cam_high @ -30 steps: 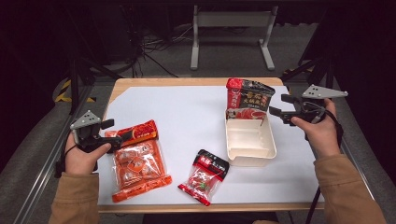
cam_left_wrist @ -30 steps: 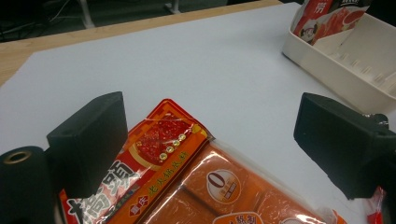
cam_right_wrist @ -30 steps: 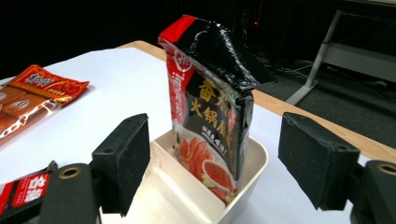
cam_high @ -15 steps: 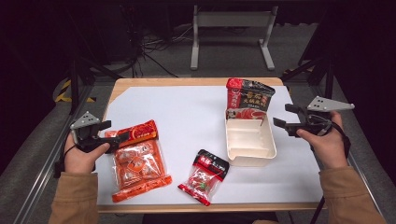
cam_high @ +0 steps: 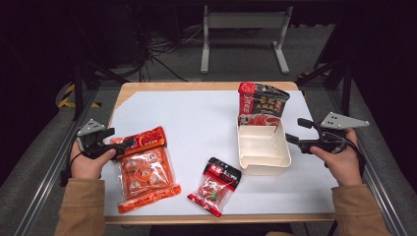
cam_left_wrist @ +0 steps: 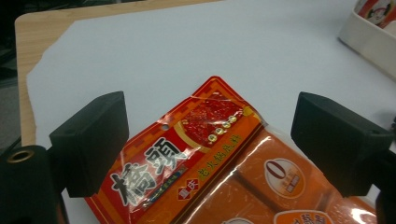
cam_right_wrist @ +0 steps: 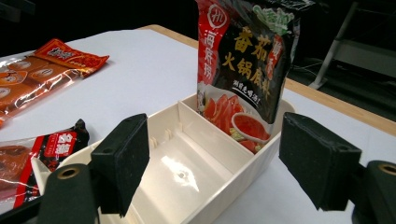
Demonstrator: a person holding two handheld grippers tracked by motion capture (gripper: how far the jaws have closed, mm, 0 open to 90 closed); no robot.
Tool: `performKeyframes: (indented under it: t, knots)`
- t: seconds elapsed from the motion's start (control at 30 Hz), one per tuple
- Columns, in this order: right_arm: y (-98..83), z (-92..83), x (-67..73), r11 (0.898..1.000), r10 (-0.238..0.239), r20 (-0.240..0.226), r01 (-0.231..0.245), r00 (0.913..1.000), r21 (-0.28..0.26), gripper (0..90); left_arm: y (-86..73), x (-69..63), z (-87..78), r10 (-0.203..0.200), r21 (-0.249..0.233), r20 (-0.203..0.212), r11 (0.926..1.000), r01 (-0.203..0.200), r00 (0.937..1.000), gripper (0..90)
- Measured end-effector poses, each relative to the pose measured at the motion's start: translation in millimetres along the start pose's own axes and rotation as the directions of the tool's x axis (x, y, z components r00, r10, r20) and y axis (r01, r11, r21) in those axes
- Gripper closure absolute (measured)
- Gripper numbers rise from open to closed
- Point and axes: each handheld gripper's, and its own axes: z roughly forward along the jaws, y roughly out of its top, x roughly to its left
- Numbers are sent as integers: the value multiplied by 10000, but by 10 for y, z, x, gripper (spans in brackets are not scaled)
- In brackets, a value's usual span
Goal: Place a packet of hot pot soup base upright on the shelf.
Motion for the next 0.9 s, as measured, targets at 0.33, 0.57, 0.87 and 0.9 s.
performKeyframes:
  t: [0.33, 0.57, 0.87, 0.9]
  knots:
    - [14, 24, 44, 9999, -146, -87, 146, 9999, -36, 249, -164, 215, 184, -405, 349, -735, 9985, 432, 9965, 126]
    - [-2, 47, 50, 9999, -125, -141, 125, 9998, 3, 249, -225, 295, 240, -573, 701, -1323, 9953, 670, 9896, 137]
    - [-16, 72, 55, 9999, -112, -206, 113, 9997, 72, 249, -324, 416, 316, -1064, 1259, -1593, 9839, 1271, 9815, 187]
    - [-17, 74, 57, 9999, -90, -209, 92, 9997, 89, 249, -340, 435, 328, -1112, 1334, -1586, 9821, 1329, 9811, 201]
